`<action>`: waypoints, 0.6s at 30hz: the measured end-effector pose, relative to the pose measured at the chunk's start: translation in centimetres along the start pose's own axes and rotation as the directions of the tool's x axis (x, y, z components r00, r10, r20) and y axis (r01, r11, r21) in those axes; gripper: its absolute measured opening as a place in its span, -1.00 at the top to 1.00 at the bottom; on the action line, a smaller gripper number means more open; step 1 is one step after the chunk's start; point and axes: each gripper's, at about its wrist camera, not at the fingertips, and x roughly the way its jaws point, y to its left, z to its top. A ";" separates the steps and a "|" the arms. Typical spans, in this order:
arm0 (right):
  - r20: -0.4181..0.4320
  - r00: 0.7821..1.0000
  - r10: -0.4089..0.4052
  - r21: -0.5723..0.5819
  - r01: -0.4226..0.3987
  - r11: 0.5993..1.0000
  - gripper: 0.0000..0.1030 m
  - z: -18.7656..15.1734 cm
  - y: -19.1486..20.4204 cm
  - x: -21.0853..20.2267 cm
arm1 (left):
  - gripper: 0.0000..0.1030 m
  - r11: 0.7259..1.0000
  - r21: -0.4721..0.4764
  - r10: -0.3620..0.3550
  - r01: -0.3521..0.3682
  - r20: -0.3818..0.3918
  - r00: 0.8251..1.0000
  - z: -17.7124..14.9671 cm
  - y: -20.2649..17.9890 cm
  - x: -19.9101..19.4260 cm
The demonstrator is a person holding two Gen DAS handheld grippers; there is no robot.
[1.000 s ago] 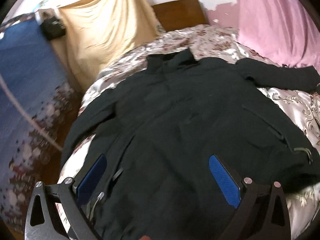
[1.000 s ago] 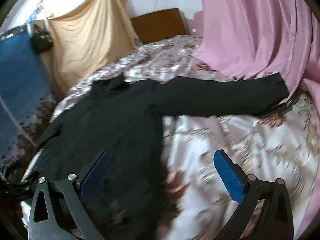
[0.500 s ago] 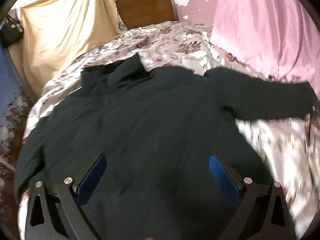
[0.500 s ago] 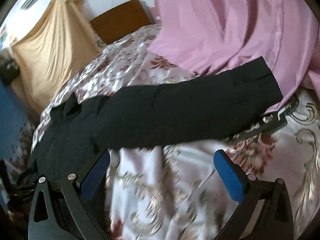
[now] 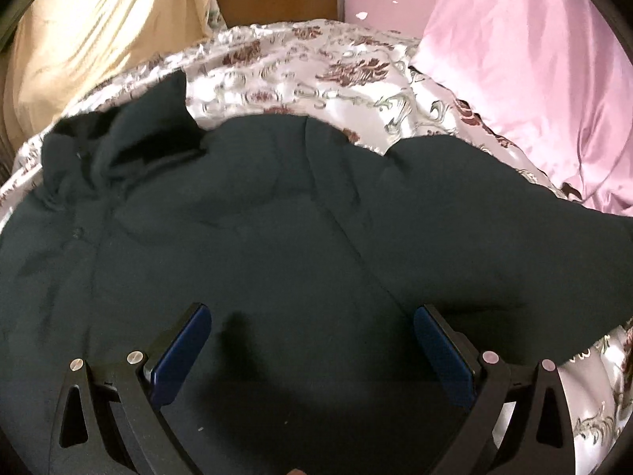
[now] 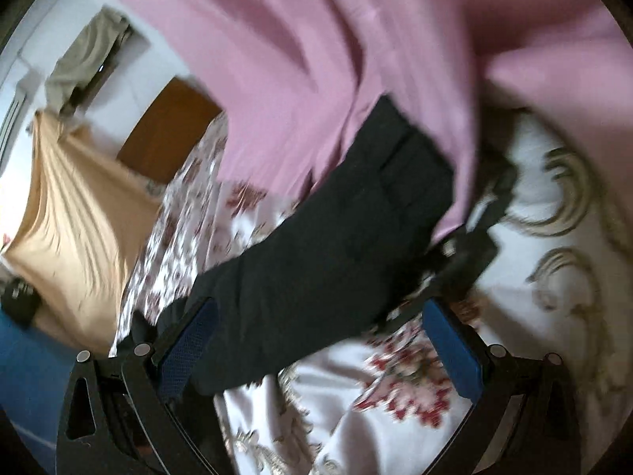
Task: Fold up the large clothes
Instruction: 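Grasp the jacket sleeve with the right tool and lift it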
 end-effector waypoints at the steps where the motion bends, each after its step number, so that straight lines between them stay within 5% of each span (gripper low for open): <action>1: -0.001 1.000 -0.003 0.003 0.003 1.000 -0.97 0.2 0.1 0.4 | -1.00 1.000 -0.011 -0.006 0.006 -0.004 1.000 0.0 0.1 0.4; 7: -0.018 0.994 -0.104 0.039 0.105 0.994 -0.48 1.4 -0.5 4.3 | -1.00 0.992 -0.120 -0.033 0.030 -0.027 0.999 -0.9 1.9 2.3; 10: -0.014 0.989 -0.149 0.086 0.149 0.985 -0.37 2.2 -0.9 6.5 | -1.00 0.995 -0.096 -0.012 0.008 -0.032 0.999 -1.3 1.5 2.8; 16: 0.028 0.973 -0.230 0.058 0.229 0.972 0.65 2.0 0.6 7.1 | -1.00 0.998 -0.063 0.017 -0.021 -0.065 0.998 -1.2 1.1 3.9; 18: 0.053 0.970 -0.236 0.032 0.235 0.972 0.72 1.9 1.3 6.5 | -1.00 0.998 -0.061 -0.005 0.000 -0.088 0.996 -0.9 1.4 3.9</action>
